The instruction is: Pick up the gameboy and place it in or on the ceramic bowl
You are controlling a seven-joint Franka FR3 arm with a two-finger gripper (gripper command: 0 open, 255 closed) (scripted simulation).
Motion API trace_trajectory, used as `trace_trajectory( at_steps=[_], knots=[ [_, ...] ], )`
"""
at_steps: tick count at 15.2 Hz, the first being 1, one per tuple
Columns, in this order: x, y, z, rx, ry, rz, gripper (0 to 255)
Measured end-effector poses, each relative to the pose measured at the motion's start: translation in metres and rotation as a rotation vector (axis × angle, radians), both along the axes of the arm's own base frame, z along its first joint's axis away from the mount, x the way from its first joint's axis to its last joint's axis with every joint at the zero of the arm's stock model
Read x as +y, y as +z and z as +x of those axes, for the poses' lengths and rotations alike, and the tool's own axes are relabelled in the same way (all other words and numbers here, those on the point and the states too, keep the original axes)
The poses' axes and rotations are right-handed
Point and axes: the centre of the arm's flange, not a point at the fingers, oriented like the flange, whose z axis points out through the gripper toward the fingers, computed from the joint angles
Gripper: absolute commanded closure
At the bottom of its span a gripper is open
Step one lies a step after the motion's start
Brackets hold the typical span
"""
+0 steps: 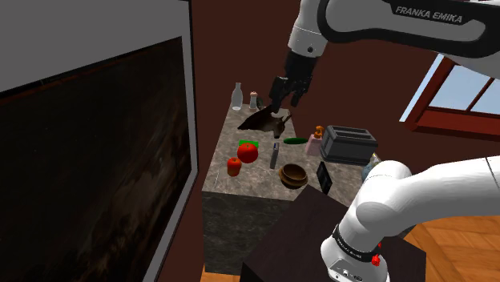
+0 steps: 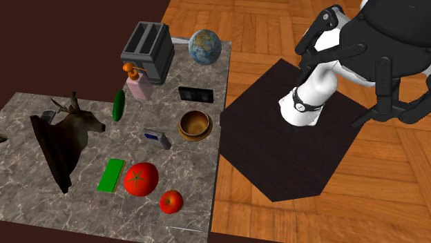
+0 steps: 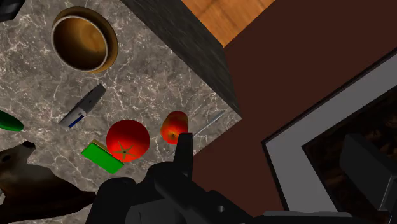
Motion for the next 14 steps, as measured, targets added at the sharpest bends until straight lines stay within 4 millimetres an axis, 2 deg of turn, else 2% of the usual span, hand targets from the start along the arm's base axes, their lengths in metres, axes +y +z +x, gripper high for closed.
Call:
trace_trajectory(
  at_steps=[2,5,11,14],
  knots=[
    [-0.003,-0.004,0.003,0.001,-0.004,0.0,0],
    [-0.022,-0.026,0.019,0.006,-0.026,-0.001,0],
    [-0.065,-0.088,0.049,0.016,-0.077,-0.002,0],
    [-0.088,-0.113,0.065,0.021,-0.102,-0.003,0]
  ],
)
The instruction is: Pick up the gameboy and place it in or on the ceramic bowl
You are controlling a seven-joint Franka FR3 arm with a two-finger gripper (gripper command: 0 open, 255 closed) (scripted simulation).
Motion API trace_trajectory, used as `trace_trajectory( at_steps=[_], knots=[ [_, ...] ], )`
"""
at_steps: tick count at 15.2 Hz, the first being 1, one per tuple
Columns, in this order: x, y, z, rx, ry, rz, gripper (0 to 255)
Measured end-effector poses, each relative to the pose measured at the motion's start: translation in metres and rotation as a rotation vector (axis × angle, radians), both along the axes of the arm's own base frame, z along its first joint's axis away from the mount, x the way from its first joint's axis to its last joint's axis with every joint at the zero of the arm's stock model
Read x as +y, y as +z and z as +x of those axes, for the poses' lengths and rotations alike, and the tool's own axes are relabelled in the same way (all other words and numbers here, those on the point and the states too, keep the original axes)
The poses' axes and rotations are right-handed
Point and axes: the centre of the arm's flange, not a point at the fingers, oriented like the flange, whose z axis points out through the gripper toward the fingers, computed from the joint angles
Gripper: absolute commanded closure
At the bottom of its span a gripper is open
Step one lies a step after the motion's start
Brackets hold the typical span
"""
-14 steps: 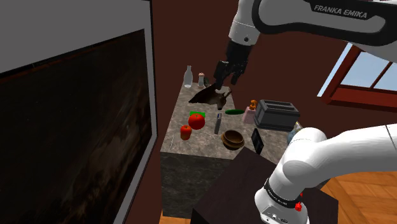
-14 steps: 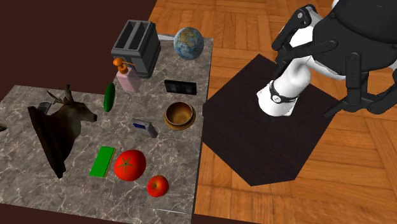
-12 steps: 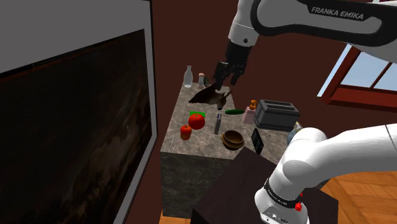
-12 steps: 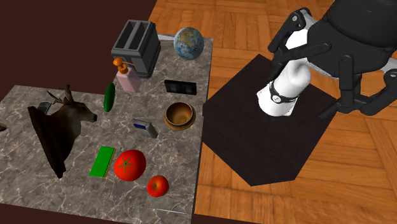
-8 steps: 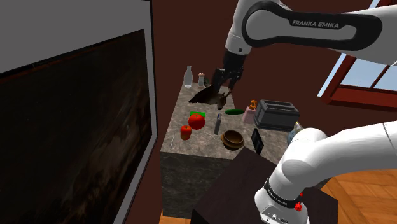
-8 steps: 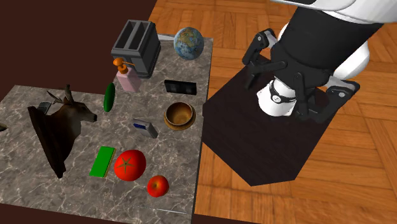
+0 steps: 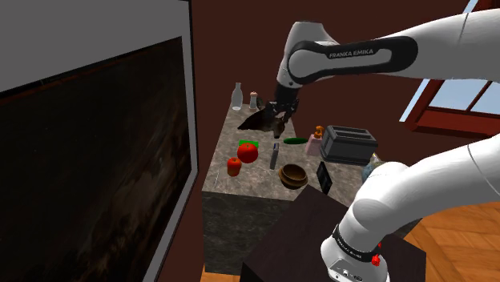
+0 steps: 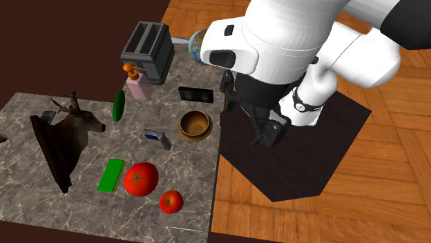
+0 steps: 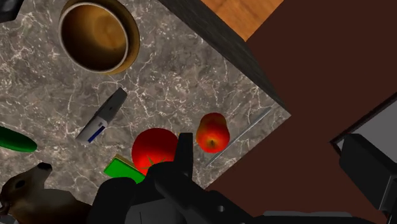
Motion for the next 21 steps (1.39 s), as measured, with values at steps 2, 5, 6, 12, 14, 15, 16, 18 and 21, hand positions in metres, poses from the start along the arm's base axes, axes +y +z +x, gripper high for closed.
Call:
trace_trajectory(
  at_steps=[2,5,6,12,14,15,16,18,21],
  knots=[
    [-0.015,-0.018,0.008,0.003,-0.017,-0.001,0],
    [-0.039,-0.049,0.023,0.008,-0.043,-0.002,0],
    [-0.045,-0.06,0.026,0.01,-0.051,-0.002,0],
    [-0.095,-0.114,0.052,0.019,-0.102,-0.003,0],
    [-0.11,-0.134,0.061,0.022,-0.119,-0.004,0],
    [-0.119,-0.144,0.066,0.023,-0.128,-0.004,0],
    [-0.129,-0.153,0.069,0.025,-0.136,-0.004,0],
    [-0.144,-0.169,0.076,0.027,-0.154,-0.005,0],
    [-0.171,-0.202,0.085,0.033,-0.18,-0.006,0]
  ],
)
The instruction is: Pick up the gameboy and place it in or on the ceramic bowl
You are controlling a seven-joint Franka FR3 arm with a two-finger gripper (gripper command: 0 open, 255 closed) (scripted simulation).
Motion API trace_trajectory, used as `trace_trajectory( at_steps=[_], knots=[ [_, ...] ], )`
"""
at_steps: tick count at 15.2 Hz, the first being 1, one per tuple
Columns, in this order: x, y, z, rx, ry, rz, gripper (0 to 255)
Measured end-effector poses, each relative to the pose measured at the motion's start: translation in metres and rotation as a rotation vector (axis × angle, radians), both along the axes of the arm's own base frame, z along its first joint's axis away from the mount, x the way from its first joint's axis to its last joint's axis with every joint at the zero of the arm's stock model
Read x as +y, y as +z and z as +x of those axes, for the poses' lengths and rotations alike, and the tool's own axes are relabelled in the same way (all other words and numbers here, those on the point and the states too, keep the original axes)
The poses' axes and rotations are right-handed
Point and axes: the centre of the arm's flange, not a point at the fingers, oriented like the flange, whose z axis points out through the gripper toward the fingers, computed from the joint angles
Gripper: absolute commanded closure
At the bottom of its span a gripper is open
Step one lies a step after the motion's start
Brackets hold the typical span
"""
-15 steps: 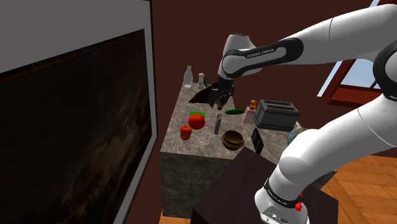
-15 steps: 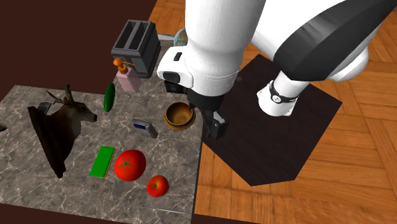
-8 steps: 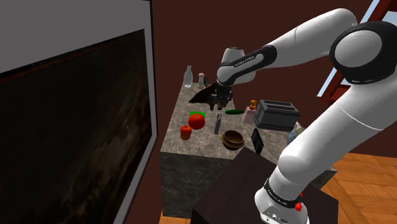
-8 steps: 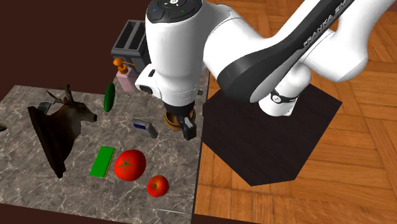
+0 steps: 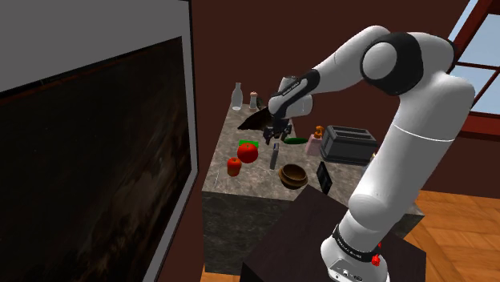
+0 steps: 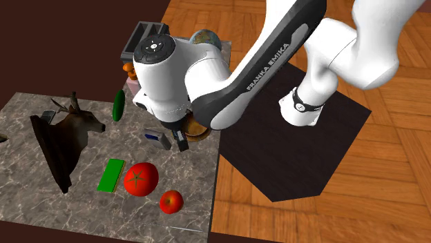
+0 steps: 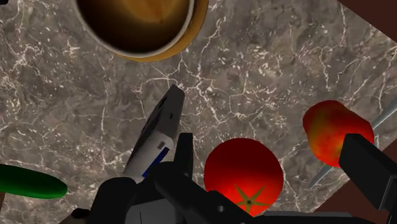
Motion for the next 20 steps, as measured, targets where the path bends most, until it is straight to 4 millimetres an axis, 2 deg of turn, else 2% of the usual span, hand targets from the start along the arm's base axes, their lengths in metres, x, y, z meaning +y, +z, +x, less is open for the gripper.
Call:
trace_trajectory(
  at_steps=[12,15,20],
  knots=[
    [-0.098,-0.112,0.029,0.019,-0.101,-0.005,0],
    [-0.107,-0.131,0.032,0.02,-0.107,-0.005,0],
    [-0.109,-0.156,0.034,0.02,-0.107,-0.005,0]
  ],
)
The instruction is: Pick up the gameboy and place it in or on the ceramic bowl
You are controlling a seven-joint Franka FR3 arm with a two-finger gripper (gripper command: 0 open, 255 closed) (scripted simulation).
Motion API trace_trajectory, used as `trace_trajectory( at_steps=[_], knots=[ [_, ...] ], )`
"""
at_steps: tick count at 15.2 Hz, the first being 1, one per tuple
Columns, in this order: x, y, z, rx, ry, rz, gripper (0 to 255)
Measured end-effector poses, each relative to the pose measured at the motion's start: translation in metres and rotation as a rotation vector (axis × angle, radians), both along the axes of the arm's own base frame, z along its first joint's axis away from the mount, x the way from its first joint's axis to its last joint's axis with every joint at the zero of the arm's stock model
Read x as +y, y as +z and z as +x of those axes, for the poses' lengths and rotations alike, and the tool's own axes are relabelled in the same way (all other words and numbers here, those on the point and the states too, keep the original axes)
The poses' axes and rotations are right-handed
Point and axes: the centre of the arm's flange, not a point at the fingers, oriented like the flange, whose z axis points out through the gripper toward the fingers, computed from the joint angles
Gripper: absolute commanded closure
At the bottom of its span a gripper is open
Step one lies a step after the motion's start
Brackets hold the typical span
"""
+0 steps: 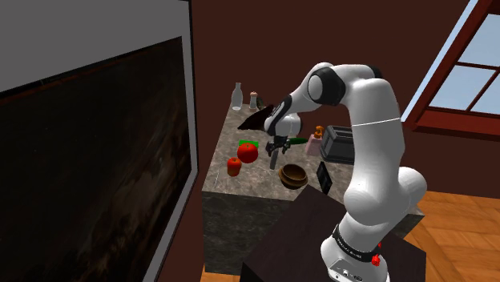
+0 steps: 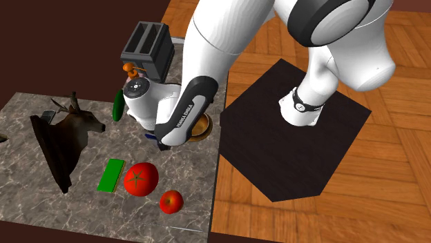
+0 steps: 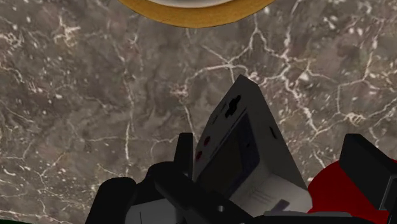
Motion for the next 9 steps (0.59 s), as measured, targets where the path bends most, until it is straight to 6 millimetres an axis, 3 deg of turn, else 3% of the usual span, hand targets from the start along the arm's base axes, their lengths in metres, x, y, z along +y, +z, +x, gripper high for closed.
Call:
trace_trajectory(
  at_steps=[6,7,9],
  knots=[
    [0.0003,-0.0045,0.0002,0.0,0.0,0.0,0],
    [0.0003,-0.0045,0.0002,0.0,0.0,0.0,255],
    [0.0003,-0.0044,0.0003,0.0,0.0,0.0,255]
  ],
)
